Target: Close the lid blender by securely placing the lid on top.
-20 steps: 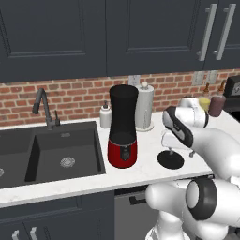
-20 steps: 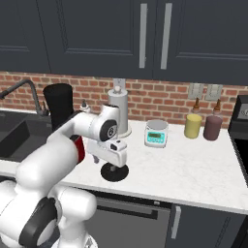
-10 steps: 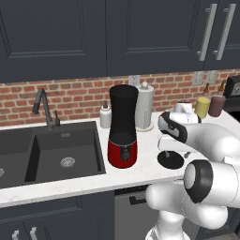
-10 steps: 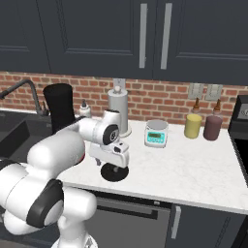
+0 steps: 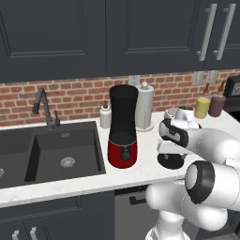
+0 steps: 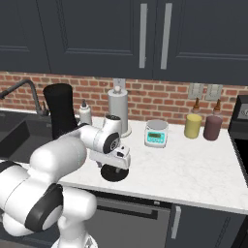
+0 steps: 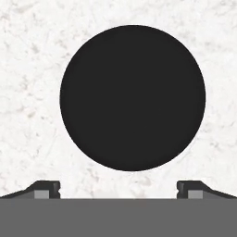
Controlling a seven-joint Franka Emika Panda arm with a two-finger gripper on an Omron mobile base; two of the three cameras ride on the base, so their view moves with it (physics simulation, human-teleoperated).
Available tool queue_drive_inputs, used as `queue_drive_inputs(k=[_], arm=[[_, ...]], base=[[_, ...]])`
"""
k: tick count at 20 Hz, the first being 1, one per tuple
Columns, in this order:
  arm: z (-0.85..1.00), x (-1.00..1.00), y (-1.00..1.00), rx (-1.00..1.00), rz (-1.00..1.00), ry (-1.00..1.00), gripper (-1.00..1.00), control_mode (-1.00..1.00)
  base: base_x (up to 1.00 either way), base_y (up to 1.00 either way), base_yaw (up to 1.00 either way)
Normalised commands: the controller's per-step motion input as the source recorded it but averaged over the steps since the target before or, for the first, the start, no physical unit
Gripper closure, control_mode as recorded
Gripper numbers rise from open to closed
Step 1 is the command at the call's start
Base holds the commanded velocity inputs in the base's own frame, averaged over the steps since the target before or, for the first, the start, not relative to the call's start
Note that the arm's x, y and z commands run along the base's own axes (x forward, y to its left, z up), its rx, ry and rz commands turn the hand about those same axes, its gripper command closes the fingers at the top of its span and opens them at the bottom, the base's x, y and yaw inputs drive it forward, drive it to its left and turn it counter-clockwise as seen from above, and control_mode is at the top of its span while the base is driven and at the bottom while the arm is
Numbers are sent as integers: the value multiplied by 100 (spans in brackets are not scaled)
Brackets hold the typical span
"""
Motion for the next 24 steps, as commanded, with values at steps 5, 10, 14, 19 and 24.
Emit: queue_drive_inputs(k=[5,10,14,19,24], arm=[[-15,16,0,1,8,-2,-100,-100],[-10,20,0,0,5,0,-100,-100],[-10,15,-2,0,5,0,-100,-100],[-10,8,-4,0,6,0,-100,-100],[-16,0,-5,0,7,0,-100,-100]], base=[[0,0,0],[0,0,0],[0,0,0],[0,0,0],[0,0,0]])
